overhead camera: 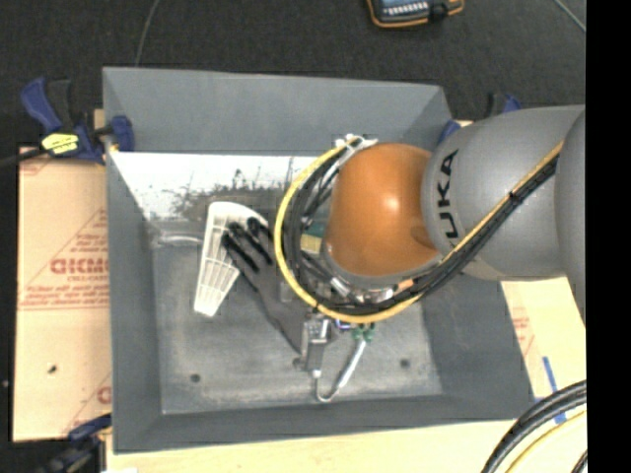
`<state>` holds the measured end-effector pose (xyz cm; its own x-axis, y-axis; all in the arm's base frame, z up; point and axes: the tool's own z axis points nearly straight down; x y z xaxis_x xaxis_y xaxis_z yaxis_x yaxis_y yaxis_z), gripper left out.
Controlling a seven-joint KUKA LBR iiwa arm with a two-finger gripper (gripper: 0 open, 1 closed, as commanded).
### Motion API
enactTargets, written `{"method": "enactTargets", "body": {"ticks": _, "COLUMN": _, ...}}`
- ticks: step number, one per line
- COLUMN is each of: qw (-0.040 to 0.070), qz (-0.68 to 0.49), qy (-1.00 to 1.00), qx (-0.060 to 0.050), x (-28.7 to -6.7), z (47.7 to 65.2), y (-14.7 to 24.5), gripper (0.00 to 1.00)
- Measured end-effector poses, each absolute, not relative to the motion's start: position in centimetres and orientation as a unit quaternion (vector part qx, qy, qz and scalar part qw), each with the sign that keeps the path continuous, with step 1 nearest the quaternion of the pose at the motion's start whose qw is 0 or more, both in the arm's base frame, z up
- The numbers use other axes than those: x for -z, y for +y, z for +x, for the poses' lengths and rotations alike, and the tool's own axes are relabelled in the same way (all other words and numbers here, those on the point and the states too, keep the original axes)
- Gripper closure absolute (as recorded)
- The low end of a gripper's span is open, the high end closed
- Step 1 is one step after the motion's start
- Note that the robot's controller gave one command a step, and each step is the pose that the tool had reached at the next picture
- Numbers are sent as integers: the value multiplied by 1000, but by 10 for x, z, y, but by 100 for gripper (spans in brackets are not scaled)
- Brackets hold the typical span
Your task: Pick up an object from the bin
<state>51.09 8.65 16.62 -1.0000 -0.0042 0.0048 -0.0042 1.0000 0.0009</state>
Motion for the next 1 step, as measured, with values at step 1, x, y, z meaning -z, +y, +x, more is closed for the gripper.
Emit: {"method": "enactTargets", "body": {"ticks": 1, "qw": -1, "qz": 0, "qy": -1000, "qx": 1, "x": -169, "z": 513, "y": 86, "gripper": 0}}
